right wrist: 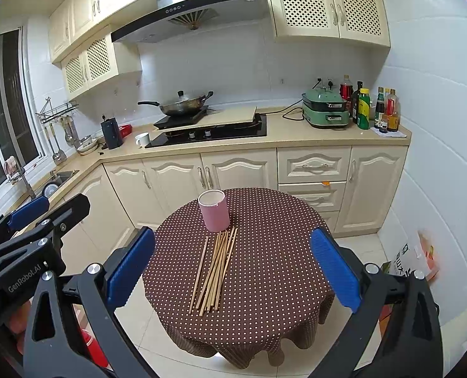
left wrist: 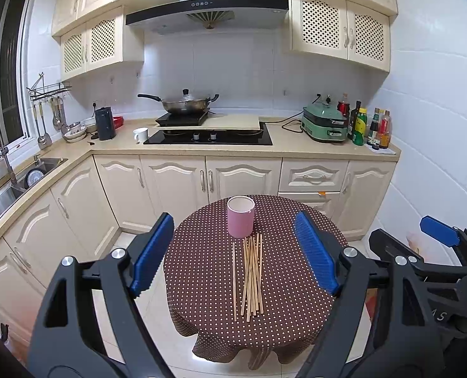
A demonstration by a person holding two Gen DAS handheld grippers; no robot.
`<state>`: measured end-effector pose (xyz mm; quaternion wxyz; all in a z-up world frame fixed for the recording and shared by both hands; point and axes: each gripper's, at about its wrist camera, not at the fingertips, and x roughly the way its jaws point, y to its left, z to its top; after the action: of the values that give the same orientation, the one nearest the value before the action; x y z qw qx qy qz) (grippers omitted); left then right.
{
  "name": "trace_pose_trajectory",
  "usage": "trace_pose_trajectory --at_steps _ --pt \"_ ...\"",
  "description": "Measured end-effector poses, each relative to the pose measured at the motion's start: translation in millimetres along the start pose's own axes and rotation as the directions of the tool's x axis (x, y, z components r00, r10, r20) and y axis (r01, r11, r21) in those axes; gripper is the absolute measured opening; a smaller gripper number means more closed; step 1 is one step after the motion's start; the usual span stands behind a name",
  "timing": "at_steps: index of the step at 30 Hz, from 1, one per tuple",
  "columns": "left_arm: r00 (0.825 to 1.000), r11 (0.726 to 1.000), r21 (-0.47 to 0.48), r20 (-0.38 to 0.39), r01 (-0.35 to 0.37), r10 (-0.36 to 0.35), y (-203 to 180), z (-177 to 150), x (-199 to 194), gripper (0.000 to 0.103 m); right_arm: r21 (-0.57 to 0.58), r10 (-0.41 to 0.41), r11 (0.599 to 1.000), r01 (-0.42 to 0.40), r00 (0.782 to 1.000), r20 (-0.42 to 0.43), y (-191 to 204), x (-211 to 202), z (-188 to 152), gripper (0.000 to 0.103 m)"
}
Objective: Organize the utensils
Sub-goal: 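Move both grippers down toward the pile of wooden chopsticks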
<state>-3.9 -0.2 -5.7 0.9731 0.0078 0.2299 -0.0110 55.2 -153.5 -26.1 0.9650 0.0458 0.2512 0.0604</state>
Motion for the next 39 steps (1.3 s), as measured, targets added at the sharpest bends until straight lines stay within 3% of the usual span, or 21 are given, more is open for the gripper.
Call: trace_pose_trajectory --at_steps 20,30,39 --pt "1.0 1.0 -0.014 -0.018 0.007 -0.007 5 -2 -5 0.079 0.0 0.0 1.0 0.0 1.0 -0.023 0 0 -4 0.095" --pt "0.994 0.999 -0.035 -0.111 -0.004 0.001 15 -20 4 0.079 0.021 -0.004 1.0 0.006 0.996 -0.09 6 5 -23 0.095" --pt "0.976 0.999 -0.054 -0.215 0.004 -0.016 32 -45 11 0.079 0.084 -0.021 0.996 0.035 0.987 -0.157 14 9 -46 0.095"
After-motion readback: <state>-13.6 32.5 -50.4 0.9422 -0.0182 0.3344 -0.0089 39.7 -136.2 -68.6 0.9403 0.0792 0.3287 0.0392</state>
